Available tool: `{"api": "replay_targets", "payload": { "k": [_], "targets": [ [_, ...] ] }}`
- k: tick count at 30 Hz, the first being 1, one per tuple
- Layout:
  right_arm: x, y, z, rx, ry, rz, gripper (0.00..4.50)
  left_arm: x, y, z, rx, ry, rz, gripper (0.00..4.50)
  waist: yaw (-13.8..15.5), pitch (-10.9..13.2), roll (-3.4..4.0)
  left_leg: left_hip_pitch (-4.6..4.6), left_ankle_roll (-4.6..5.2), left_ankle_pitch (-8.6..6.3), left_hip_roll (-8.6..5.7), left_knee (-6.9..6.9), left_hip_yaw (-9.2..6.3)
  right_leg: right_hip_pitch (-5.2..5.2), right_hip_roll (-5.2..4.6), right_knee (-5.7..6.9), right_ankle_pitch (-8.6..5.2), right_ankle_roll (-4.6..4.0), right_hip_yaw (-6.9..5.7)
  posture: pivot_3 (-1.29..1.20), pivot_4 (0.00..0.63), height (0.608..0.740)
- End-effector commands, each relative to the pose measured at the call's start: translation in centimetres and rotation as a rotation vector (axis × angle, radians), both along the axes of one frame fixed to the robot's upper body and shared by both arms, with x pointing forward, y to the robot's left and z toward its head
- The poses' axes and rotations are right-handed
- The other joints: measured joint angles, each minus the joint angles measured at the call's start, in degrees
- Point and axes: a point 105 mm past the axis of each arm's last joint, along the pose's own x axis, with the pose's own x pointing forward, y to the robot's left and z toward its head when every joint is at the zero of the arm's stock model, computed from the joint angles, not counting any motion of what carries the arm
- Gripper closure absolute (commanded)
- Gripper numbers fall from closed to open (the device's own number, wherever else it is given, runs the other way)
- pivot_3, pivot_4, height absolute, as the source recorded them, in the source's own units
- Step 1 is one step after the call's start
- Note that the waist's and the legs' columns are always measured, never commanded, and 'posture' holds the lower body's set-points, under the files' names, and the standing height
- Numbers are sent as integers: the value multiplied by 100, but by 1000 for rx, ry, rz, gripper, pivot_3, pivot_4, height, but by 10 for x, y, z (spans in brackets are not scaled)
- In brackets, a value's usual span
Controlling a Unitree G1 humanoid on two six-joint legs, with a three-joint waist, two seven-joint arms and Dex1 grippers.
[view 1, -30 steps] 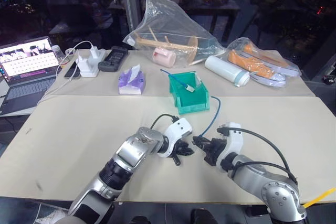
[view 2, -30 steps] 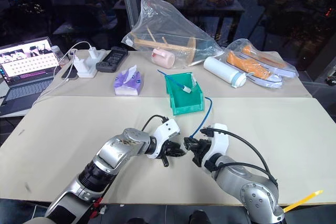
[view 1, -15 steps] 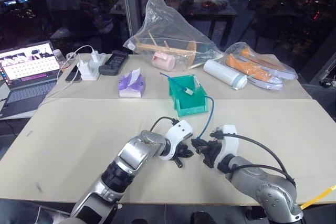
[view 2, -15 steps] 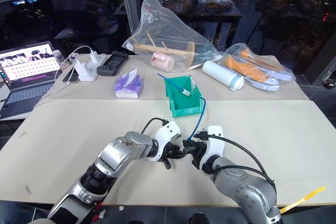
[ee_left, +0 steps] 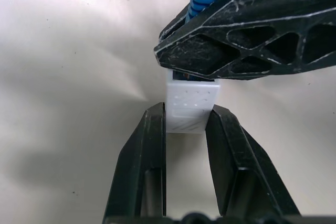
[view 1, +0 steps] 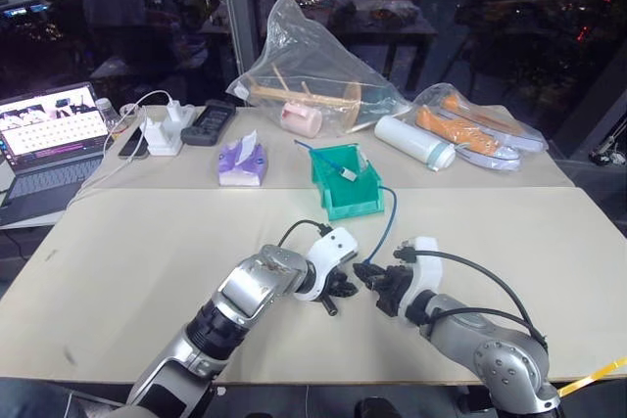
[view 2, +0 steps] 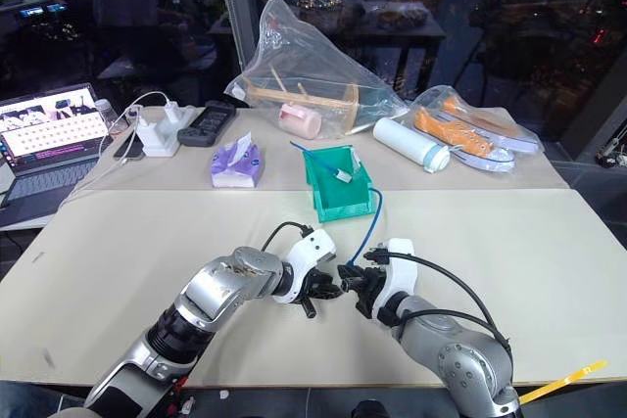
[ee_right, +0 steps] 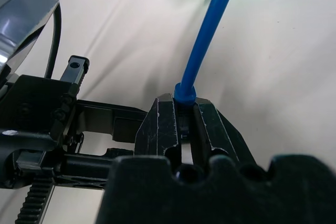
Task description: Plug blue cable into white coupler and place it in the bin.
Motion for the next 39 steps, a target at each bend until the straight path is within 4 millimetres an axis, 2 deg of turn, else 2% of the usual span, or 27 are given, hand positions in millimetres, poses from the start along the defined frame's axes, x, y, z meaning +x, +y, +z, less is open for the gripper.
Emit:
{"api": "replay_targets", "payload": {
  "k": [1,7,8,11,12,15,20,23,26,27,32,35,36,37,39],
  "targets": [
    [-43,18,-77,-103,368,164,4500,-4,-14,19,-75,-54,-47,3881,-10,-2,-2,4,0,0,0,-2,0,3,0,1,-1,-1,0,0,150,740],
    [-25,15,-56,-72,255,85,4500,-4,-5,14,-80,-29,-44,3881,-35,-3,-5,5,0,0,1,-3,-2,2,0,5,-3,0,0,0,150,740],
    [-20,12,-52,-65,233,62,4500,-6,-3,12,-78,-15,-56,3382,-53,-2,-7,6,0,0,1,-4,-2,1,0,6,-4,0,0,0,150,740],
    [-9,5,-41,-48,184,12,4500,-8,-1,15,-111,24,-59,2487,-76,4,-5,5,-1,0,4,-12,-2,-7,4,8,-7,-5,0,0,150,740],
    [-3,2,-32,-37,153,-14,4500,-6,3,13,-97,18,-48,2026,-76,8,-3,5,-1,0,5,-14,-3,-9,5,9,-8,-6,0,0,150,740],
    [10,-9,-5,1,66,-89,4500,-6,16,5,-35,20,-67,1025,-76,21,2,-6,-1,0,7,-14,-3,-20,7,11,-9,-8,1,0,150,740],
    [23,-22,42,31,-64,-138,4500,-2,36,2,-8,0,-50,1025,-43,46,21,-22,-12,7,6,-14,-4,-65,8,15,-3,-15,5,0,150,740],
    [29,-17,92,173,-170,-84,4500,4,46,10,-70,-14,-4,1025,-48,63,33,-84,-39,23,4,-11,-11,-130,8,20,35,-64,7,0,150,740],
    [46,-20,122,148,-251,-45,4500,17,53,14,-95,-62,78,1025,-63,77,40,-125,-48,30,1,-11,-8,-191,8,33,43,-72,17,0,150,740],
    [52,-22,127,132,-265,-51,4500,20,54,15,-102,-72,94,1025,-57,82,42,-129,-47,30,2,-11,-8,-194,11,33,43,-73,16,0,150,740],
    [121,-32,157,-23,-414,-96,4500,30,52,52,-323,-177,150,1025,-55,106,50,-160,-47,31,0,-2,-8,-208,12,19,53,-62,13,0,150,740],
    [157,-29,156,-40,-433,-109,4500,36,55,66,-404,-252,201,1025,-64,122,56,-171,-53,34,1,2,-6,-220,11,15,57,-62,13,0,150,740],
    [168,-27,154,-39,-433,-121,4023,38,56,69,-424,-274,223,1002,-75,122,56,-175,-59,37,1,1,-7,-225,11,17,58,-63,10,0,150,740],
    [175,-25,153,-34,-435,-121,3736,40,57,72,-443,-292,240,996,-89,123,56,-176,-85,52,2,2,-7,-225,11,18,58,-64,10,0,150,740],
    [182,-17,157,-17,-451,-100,3088,41,59,71,-425,-324,257,996,-95,123,56,-188,-89,54,2,0,-6,-228,10,22,62,-60,10,0,150,740]
  ]
}}
